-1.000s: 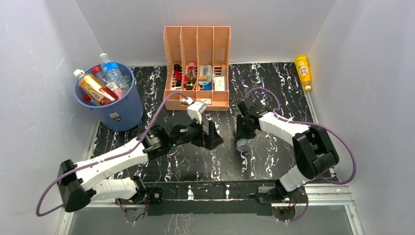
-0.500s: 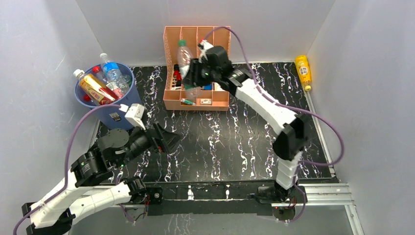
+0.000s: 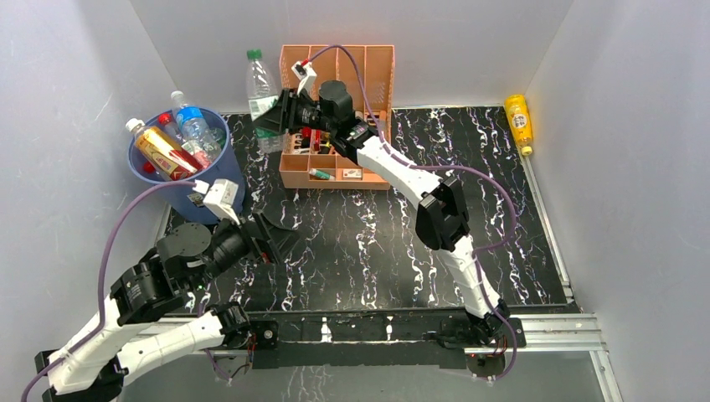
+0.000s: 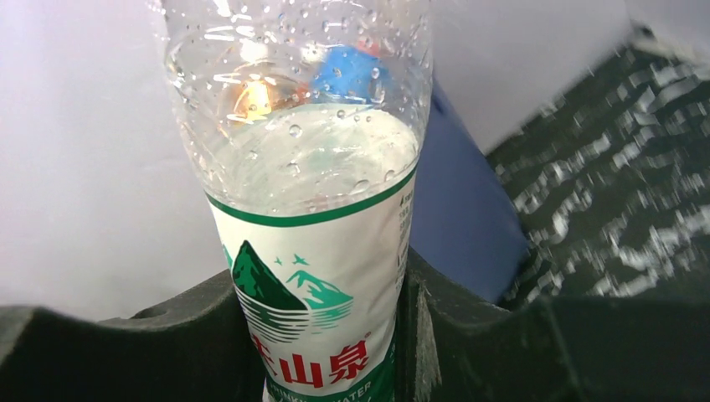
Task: Put the plastic bottles in the bin
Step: Pick up the plastic bottle at the center of the board.
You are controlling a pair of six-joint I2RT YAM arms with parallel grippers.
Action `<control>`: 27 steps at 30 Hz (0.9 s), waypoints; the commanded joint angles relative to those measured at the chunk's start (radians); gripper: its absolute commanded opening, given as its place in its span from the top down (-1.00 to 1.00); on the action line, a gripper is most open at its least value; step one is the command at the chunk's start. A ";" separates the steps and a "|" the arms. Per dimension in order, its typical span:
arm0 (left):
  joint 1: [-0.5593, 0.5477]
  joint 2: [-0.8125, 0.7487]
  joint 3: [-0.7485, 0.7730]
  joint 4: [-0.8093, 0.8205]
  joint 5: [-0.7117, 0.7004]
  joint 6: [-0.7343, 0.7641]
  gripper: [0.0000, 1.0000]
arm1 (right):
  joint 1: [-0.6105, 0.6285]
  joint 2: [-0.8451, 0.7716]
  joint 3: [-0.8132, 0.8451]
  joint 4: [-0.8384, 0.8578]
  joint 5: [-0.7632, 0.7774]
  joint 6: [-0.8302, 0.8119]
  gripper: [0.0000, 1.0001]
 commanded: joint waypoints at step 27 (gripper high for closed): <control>0.000 0.509 0.419 0.093 -0.462 0.100 -0.96 | 0.090 -0.886 -0.996 0.079 -0.086 -0.251 0.59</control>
